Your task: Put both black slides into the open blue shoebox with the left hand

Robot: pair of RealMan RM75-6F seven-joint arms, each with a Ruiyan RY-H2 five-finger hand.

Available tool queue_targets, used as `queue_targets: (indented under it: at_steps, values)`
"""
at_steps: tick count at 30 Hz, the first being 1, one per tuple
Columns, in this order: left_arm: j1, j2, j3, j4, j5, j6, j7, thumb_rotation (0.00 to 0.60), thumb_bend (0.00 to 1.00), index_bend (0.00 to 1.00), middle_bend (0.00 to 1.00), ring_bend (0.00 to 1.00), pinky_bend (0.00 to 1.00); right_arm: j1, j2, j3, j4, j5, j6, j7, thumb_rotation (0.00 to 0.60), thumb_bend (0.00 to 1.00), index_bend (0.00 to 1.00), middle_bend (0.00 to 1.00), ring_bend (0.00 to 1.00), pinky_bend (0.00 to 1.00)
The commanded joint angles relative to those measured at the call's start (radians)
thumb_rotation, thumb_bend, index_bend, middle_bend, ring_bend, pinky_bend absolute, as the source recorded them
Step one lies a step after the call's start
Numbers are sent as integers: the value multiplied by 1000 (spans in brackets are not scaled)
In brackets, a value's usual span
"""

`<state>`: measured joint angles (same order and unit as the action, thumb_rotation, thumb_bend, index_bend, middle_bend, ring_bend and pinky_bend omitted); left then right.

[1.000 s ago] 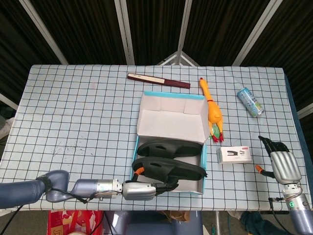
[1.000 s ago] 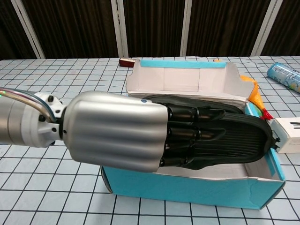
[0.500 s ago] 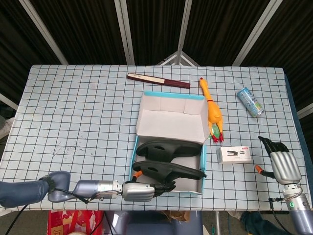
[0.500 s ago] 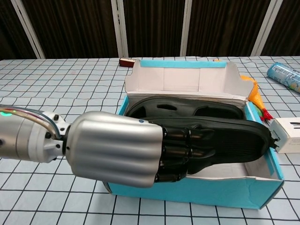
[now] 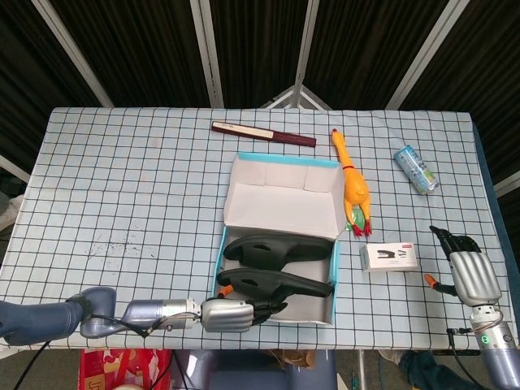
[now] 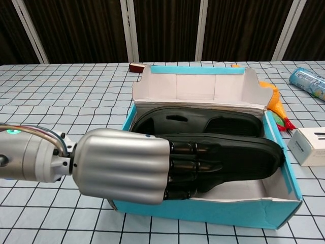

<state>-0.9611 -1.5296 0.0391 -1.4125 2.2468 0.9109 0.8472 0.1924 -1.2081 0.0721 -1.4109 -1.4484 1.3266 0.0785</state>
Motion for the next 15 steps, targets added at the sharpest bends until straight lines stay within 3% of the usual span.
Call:
queue_targets:
  at_steps: [1, 15]
  values:
    - [3, 0, 2, -1, -12, -2, -3, 600, 493, 365, 498, 36, 0, 0, 0, 0, -1, 0, -1, -1, 600, 226, 132, 196, 257, 188]
    - [-3, 14, 29, -26, -42, -27, -22, 600, 495, 346, 483, 36, 0, 1, 0, 1, -3, 4, -4, -5, 600, 226, 132, 196, 257, 188]
